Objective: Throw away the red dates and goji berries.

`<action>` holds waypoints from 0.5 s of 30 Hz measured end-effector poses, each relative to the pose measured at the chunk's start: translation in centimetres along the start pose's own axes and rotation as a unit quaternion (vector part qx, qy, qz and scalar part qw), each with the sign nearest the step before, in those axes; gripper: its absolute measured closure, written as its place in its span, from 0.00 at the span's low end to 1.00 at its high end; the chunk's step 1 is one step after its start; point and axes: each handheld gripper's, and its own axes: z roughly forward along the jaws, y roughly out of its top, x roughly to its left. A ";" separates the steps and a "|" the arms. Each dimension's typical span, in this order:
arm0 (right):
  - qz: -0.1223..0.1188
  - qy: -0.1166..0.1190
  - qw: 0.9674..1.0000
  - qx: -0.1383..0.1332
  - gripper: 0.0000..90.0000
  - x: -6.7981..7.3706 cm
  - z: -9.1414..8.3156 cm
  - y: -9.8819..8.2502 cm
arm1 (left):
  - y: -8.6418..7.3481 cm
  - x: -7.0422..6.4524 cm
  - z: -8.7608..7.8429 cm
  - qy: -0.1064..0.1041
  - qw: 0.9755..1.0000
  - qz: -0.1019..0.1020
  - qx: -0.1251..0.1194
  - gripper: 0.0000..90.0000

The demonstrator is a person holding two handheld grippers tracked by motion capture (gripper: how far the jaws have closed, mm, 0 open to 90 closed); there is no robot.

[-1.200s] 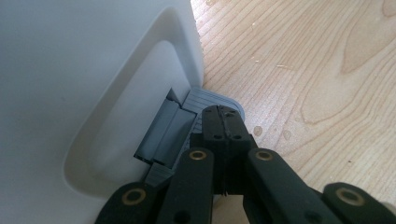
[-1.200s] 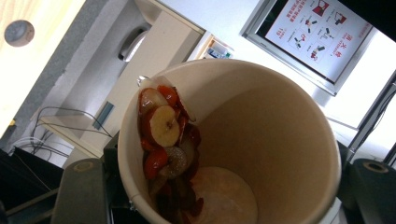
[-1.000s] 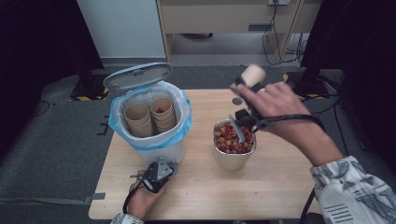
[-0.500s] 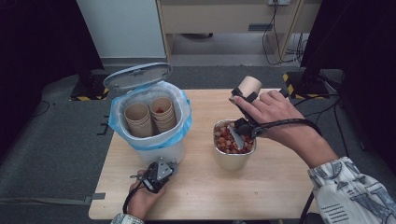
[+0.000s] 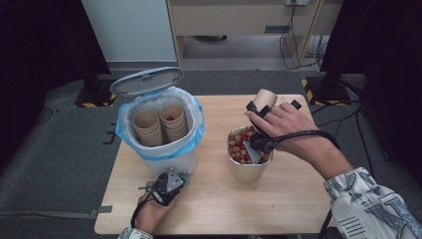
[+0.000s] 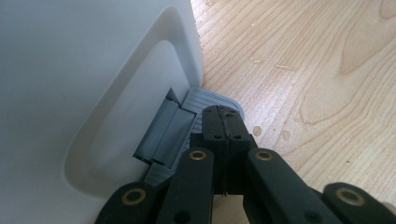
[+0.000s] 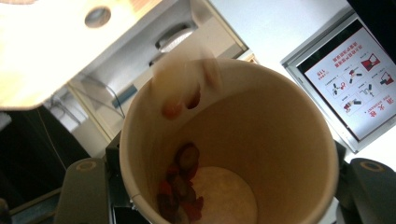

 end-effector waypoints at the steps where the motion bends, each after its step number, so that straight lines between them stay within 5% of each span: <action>1: -0.010 -0.001 1.000 0.002 0.35 0.0 0.0 -0.3 | 0.0 0.0 0.0 0.001 1.000 0.001 0.001 1.00; 3: -0.017 -0.002 1.000 0.009 0.35 -0.1 0.0 -0.8 | 0.0 0.0 0.0 0.002 1.000 0.001 0.001 1.00; 15: 0.035 -0.012 0.999 0.002 0.35 -0.7 0.2 -1.0 | 0.0 0.0 0.0 0.001 1.000 0.001 0.000 1.00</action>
